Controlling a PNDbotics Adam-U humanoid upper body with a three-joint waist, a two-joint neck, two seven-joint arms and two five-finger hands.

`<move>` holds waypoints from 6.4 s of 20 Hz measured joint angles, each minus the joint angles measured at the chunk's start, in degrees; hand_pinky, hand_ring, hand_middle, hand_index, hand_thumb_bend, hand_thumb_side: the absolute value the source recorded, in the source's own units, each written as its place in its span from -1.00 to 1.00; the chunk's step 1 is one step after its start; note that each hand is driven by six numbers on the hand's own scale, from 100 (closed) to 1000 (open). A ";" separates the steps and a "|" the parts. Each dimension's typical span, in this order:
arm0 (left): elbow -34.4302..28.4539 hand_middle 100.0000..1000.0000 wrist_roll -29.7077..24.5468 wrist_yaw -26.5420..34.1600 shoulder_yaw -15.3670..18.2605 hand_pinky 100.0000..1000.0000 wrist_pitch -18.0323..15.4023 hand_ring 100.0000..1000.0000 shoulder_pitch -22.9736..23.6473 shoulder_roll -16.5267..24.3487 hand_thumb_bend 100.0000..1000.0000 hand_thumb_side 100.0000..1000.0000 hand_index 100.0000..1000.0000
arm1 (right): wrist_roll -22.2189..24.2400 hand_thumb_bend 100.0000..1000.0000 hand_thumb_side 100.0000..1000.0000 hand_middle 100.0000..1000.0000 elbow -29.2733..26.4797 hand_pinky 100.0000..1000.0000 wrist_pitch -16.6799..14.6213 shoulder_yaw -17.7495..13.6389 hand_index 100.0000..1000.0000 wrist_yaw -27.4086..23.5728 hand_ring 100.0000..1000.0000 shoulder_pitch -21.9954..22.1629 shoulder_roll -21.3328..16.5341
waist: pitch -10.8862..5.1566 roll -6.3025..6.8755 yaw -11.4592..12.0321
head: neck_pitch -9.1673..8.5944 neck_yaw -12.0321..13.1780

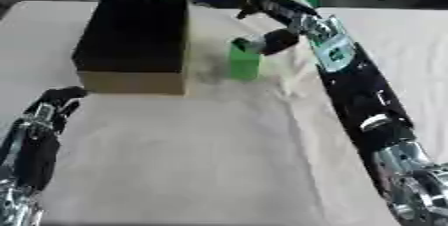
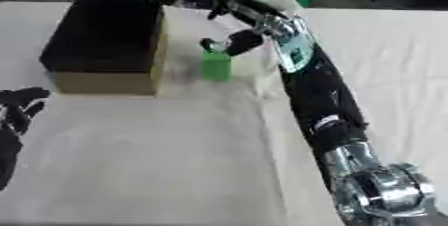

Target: Pick up objects on the table and place them in the box.

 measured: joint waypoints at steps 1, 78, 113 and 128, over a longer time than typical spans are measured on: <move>0.00 0.35 0.01 0.00 0.00 1.00 0.01 0.95 0.00 0.00 -1.00 0.59 0.43 | 0.00 -0.52 -0.49 0.79 0.19 0.83 0.00 0.04 0.86 0.33 0.65 0.00 0.00 | 0.00 0.00 0.00 | 0.00 0.00; 0.32 0.34 -0.79 0.60 -0.79 1.00 0.08 0.94 -0.85 -0.42 -1.00 0.59 0.43 | -13.06 -0.35 -1.00 -0.10 -7.09 0.57 5.39 -6.50 0.65 28.81 0.22 -6.80 14.72 | -0.59 -0.74 6.22 | -2.05 -3.18; 0.33 0.36 -0.23 0.48 -0.32 1.00 -0.17 0.94 0.07 -0.44 -1.00 0.59 0.42 | -23.56 -1.00 -0.71 0.52 -7.47 0.68 6.77 -7.52 0.74 12.45 0.25 -0.02 5.13 | -0.74 0.47 0.13 | -2.17 -0.10; 0.33 0.36 0.16 0.17 0.17 1.00 -0.34 0.94 0.99 -0.44 -1.00 0.58 0.41 | -13.49 -1.00 -0.45 0.50 -13.21 0.70 16.52 -6.34 0.74 -20.16 0.23 9.31 -6.61 | -1.08 0.93 -2.58 | -1.43 0.79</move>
